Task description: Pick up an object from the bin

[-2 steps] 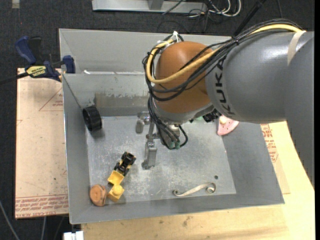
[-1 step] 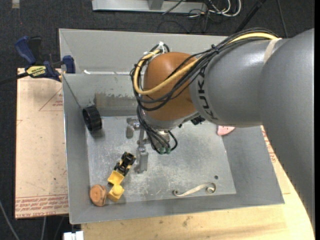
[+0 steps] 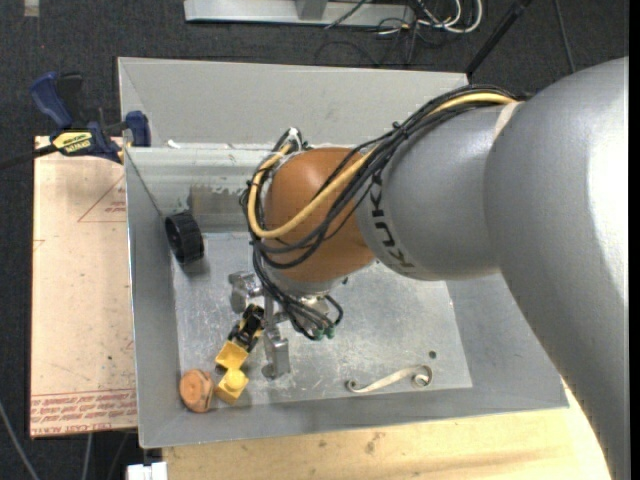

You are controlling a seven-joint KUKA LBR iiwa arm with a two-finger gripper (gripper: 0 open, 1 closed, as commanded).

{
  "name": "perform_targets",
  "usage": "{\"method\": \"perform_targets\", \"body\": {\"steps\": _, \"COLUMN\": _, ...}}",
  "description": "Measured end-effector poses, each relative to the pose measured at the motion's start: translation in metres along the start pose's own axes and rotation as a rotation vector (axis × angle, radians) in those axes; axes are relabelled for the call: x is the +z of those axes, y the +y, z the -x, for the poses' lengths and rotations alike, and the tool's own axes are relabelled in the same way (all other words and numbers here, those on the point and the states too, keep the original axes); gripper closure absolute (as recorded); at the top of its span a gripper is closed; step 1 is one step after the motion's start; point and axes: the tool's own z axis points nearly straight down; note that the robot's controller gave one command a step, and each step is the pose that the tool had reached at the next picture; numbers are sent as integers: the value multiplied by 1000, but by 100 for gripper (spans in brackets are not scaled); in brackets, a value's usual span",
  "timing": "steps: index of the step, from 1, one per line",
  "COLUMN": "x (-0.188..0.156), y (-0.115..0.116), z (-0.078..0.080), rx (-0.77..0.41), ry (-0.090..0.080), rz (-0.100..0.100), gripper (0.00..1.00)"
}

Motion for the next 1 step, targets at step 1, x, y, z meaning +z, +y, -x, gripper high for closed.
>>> {"method": "perform_targets", "body": {"steps": 1, "x": 35, "y": 1, "z": 21, "rx": -265, "ry": 0, "rz": 1, "gripper": 100}}
